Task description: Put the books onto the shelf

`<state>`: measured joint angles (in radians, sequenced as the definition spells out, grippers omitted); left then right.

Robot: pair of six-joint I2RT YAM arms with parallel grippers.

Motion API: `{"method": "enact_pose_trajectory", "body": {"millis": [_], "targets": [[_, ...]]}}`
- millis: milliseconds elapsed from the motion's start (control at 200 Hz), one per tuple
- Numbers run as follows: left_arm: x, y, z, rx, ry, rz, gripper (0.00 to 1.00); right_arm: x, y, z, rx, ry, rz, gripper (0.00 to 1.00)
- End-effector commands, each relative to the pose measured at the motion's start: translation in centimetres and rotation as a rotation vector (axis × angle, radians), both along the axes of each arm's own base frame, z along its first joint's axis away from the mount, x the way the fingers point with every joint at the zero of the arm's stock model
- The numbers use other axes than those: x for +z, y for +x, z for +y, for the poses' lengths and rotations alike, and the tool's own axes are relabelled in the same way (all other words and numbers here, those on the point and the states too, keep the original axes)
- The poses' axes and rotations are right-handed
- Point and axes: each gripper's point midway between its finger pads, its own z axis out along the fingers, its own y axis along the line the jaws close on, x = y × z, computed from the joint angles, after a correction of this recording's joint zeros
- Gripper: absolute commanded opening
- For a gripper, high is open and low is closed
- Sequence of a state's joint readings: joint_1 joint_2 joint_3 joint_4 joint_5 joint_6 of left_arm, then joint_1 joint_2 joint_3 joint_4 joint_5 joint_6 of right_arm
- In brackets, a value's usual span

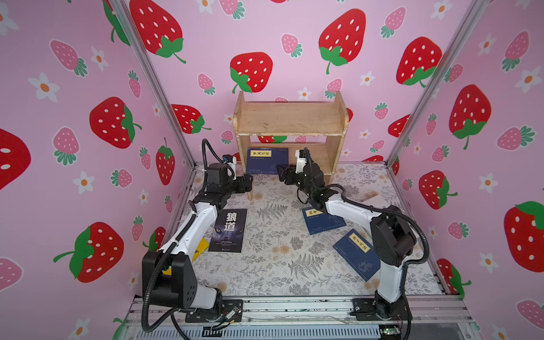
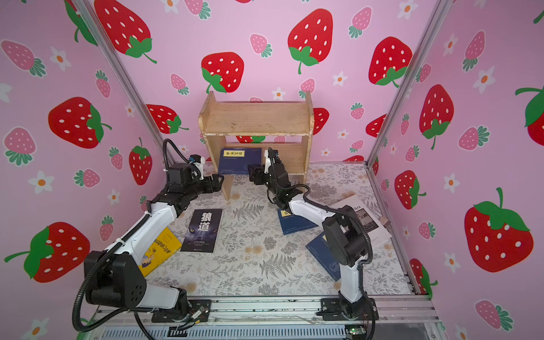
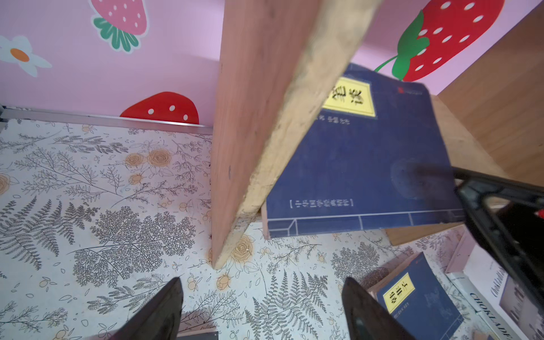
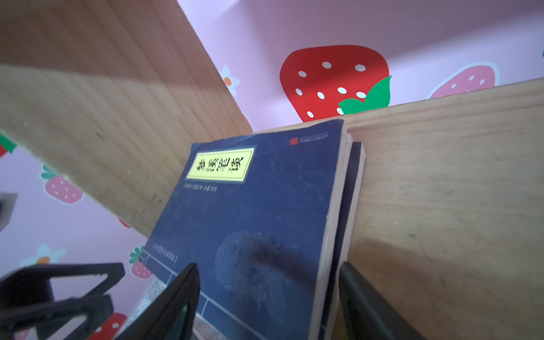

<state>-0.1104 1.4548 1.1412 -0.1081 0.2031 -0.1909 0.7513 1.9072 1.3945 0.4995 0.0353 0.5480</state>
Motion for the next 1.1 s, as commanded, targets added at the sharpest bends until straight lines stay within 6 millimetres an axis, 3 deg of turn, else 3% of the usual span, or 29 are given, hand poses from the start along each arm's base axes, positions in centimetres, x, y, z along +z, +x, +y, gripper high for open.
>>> {"method": "enact_pose_trajectory", "body": {"millis": [0, 150, 570, 1095], "targets": [[1.6, 1.1, -0.2, -0.017, 0.017, -0.059, 0.84, 3.1, -1.2, -1.2, 0.025, -0.05, -0.148, 0.79], [1.6, 1.7, -0.2, -0.008, 0.004, -0.071, 0.82, 2.5, -2.0, -2.0, 0.036, -0.122, -0.202, 0.79], [1.6, 2.7, 0.1, 0.026, -0.004, -0.085, 0.79, -0.5, -3.4, -0.6, 0.161, -0.195, -0.217, 0.73], [1.9, 3.2, 0.0, 0.038, -0.037, -0.092, 0.74, -2.2, -1.5, 0.1, 0.102, -0.22, -0.213, 0.56]]}}
